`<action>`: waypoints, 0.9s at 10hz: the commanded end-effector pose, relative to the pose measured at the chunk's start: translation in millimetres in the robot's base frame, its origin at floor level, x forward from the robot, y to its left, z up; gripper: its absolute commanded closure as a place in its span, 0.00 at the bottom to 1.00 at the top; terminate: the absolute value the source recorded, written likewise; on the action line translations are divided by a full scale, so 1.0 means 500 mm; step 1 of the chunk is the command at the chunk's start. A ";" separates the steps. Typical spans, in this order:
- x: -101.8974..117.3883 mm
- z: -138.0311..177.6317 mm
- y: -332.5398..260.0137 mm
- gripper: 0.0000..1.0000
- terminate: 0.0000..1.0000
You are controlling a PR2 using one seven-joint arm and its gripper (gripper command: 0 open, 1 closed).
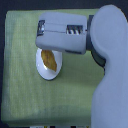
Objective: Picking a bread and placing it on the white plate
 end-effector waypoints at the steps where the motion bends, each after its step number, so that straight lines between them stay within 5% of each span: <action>1: -0.003 -0.012 0.004 1.00 0.00; 3: 0.000 -0.012 0.001 1.00 0.00; 4: -0.001 -0.013 0.004 0.00 0.00; 9: -0.007 -0.016 0.002 0.00 0.00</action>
